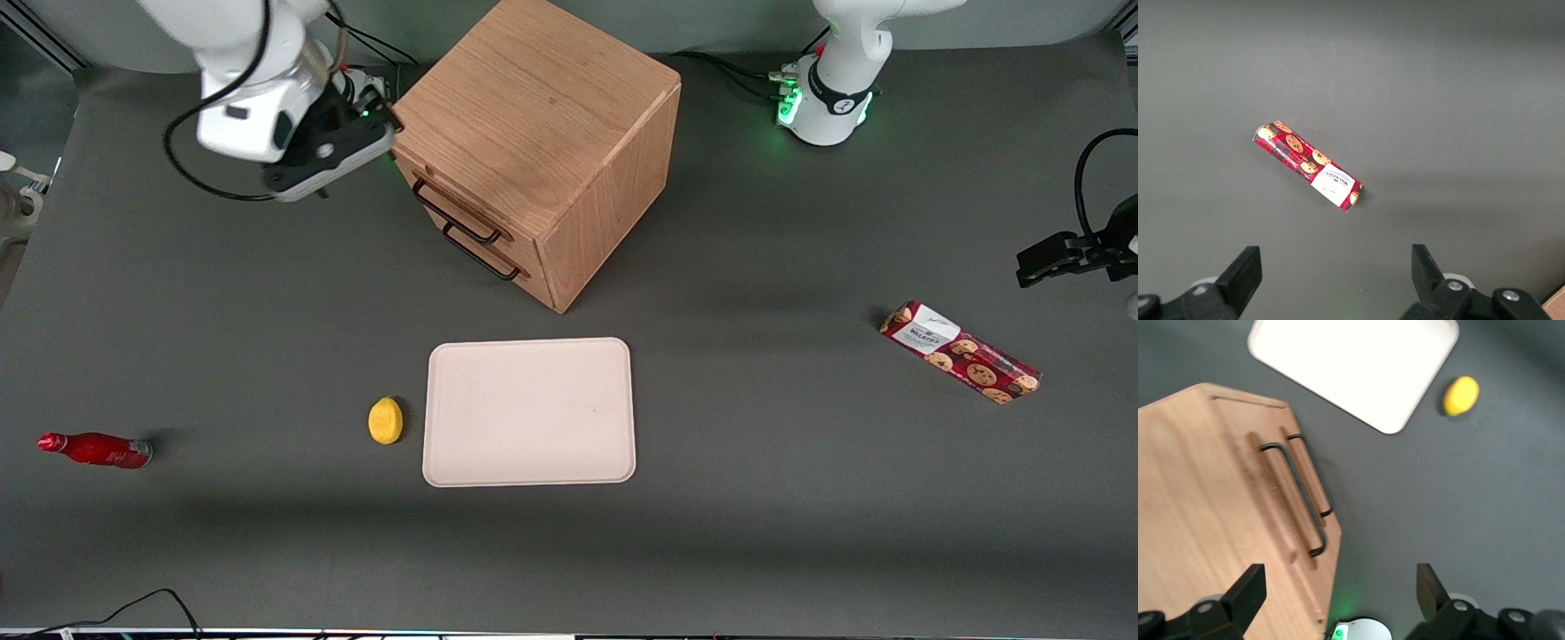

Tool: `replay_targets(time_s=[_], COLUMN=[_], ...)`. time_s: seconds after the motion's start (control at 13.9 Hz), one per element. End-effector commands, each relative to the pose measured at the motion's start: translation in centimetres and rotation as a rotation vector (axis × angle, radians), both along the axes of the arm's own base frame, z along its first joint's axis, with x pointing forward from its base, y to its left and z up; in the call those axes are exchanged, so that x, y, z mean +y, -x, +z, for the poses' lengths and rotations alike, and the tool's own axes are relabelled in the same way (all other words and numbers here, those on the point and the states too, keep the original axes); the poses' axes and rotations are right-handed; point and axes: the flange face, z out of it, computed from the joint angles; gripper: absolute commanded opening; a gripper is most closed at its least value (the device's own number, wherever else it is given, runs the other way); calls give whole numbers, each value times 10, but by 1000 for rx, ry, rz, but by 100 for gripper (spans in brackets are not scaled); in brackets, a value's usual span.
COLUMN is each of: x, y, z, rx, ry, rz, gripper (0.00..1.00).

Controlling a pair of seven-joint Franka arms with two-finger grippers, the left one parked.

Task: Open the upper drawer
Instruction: 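Move the right gripper toward the upper drawer's black handle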

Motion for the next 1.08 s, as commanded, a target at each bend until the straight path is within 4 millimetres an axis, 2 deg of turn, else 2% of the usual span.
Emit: replay_targets(time_s=[0.0,0.29,0.36,0.58,1.01], x=[12,10,-2,-17,-13], y=[4,-3,-16,-42,-51], z=[3,-11,-20,-58,-117], rx=[29,85,113,192,214], ry=[-37,-86,-115,-167,-154], rz=[30,67,83,110,111], gripper=[100,100,100,100,100])
